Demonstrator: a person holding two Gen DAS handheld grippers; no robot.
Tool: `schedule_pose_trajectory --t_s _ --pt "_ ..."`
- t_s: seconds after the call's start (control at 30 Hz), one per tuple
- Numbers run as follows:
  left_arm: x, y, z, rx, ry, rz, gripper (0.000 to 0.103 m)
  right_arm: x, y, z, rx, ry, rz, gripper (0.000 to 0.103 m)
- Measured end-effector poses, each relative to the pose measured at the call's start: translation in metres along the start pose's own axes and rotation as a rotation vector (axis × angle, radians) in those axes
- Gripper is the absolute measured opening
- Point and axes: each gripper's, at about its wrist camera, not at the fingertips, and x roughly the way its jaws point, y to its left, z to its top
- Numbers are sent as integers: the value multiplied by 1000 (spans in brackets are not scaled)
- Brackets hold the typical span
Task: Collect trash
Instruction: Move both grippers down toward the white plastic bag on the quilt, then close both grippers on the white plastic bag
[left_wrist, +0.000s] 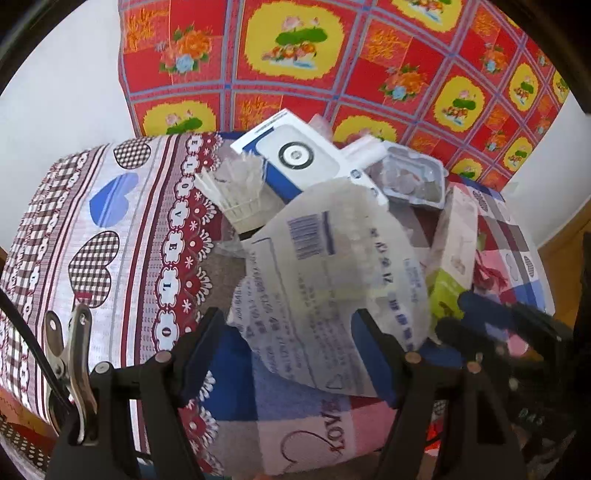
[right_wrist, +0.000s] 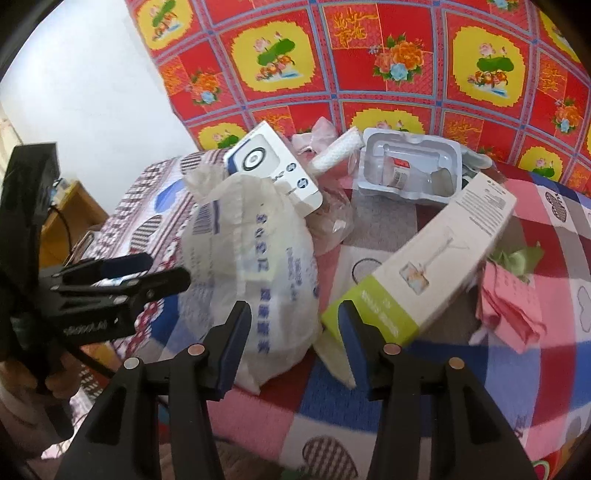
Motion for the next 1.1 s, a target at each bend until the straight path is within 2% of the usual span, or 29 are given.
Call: schedule_pose_trajectory --t_s 0.27,0.57,0.8,0.87,0.93,1.0,1.1 --pt "24 21 6 0 47 -62 75 29 2 9 -13 34 -23 51" --pt "32 26 0 33 99 -124 75 46 26 2 -20 106 92 50" --pt "20 37 -12 60 107 -103 75 52 43 -4 -35 142 155 50" --pt "19 42 -14 53 109 -87 74 52 44 -5 -37 145 140 50" --pt "18 47 -15 45 95 -57 70 50 42 -6 -25 142 114 50" --pt "18 49 -13 52 88 -23 61 45 38 -8 -4 136 85 51" --pt "19 50 -10 64 97 -47 59 35 32 -11 27 127 53 51"
